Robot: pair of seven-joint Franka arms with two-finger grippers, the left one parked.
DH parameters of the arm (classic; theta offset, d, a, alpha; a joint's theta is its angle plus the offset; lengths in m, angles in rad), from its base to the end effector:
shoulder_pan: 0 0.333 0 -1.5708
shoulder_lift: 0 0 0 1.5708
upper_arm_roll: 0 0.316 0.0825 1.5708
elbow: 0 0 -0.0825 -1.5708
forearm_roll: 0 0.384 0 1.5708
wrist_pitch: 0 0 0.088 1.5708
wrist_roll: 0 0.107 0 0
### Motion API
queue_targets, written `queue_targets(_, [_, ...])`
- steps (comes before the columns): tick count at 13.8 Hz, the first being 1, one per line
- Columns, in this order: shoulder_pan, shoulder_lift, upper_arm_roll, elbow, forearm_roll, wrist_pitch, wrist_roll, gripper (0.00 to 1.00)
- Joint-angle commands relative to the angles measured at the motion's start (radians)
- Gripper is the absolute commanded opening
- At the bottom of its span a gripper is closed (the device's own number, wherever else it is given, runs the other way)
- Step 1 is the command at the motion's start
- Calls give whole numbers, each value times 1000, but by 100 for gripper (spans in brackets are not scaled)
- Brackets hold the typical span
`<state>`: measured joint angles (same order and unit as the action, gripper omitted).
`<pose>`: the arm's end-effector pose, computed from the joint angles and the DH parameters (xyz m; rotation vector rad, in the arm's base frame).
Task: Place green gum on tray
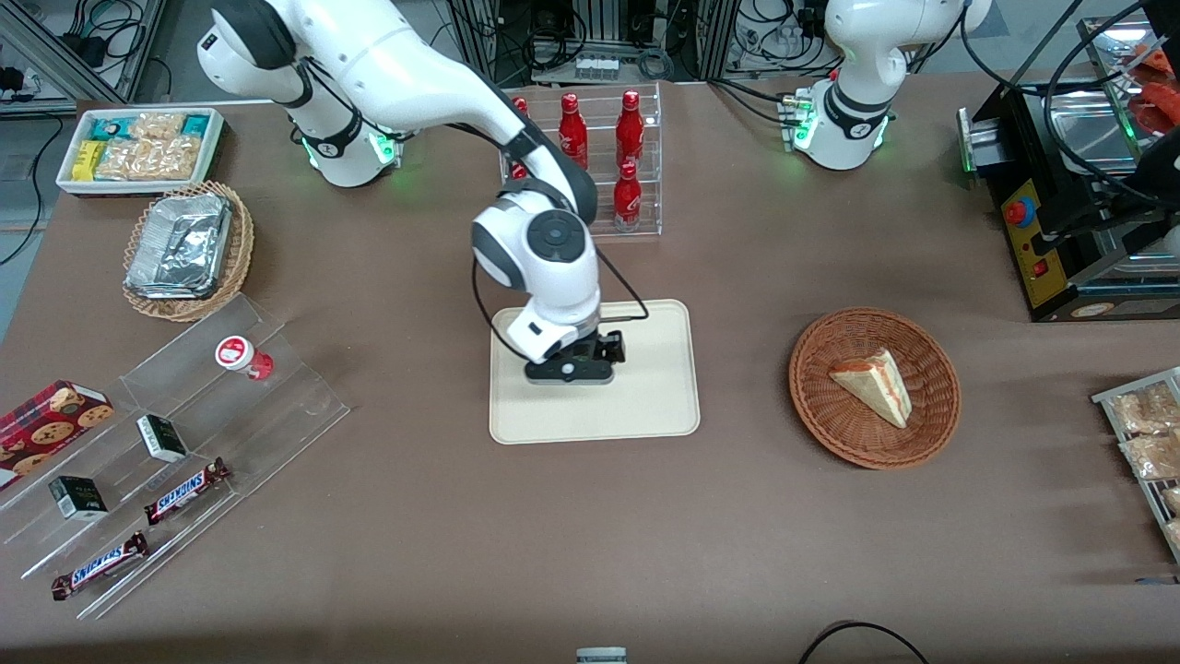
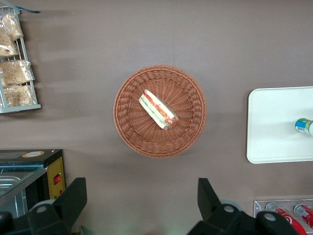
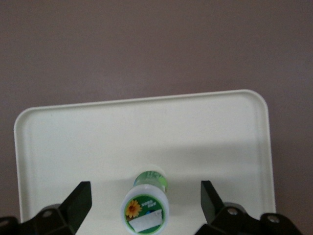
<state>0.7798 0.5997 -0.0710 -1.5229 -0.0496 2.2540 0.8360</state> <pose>0.5404 0.4727 0.3226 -3.0948 0.1291 -0.2335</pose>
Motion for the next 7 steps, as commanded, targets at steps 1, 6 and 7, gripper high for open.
queue_targets(1, [-50, -115, 10, -23, -15, -106, -41, 99])
queue_targets(6, [-204, -363, 11, -101, 7, -345, -227, 99])
queue_targets(7, [-235, -403, 11, -112, 8, -381, -260, 99])
